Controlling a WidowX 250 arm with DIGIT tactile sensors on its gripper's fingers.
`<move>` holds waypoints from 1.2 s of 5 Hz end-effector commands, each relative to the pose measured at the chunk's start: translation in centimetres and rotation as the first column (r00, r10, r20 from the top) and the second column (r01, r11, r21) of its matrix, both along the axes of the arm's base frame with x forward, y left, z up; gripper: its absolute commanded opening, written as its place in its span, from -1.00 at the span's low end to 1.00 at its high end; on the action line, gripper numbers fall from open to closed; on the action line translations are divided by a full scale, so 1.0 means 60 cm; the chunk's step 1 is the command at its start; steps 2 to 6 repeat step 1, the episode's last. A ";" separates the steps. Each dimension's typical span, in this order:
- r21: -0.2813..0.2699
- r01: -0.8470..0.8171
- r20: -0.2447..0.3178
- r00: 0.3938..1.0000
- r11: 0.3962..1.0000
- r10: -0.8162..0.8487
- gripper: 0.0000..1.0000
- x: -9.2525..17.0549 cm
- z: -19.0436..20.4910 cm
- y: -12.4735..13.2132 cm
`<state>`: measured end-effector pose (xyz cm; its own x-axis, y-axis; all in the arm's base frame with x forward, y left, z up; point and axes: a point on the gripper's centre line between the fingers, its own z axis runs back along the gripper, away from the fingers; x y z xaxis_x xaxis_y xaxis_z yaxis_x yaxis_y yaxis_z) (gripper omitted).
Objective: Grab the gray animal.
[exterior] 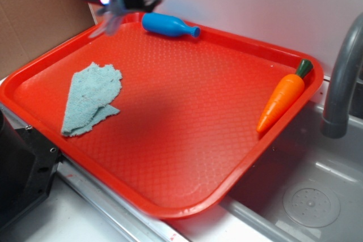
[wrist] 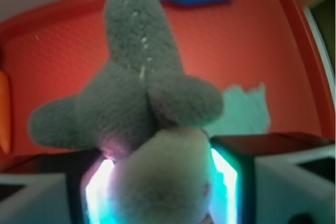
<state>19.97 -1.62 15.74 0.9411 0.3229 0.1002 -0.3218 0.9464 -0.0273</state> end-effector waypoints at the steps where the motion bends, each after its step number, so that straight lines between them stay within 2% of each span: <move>1: 0.012 -0.077 0.063 0.995 0.997 0.076 -1.00 -0.049 0.010 0.007; 6: 0.012 -0.077 0.063 0.995 0.997 0.076 -1.00 -0.049 0.010 0.007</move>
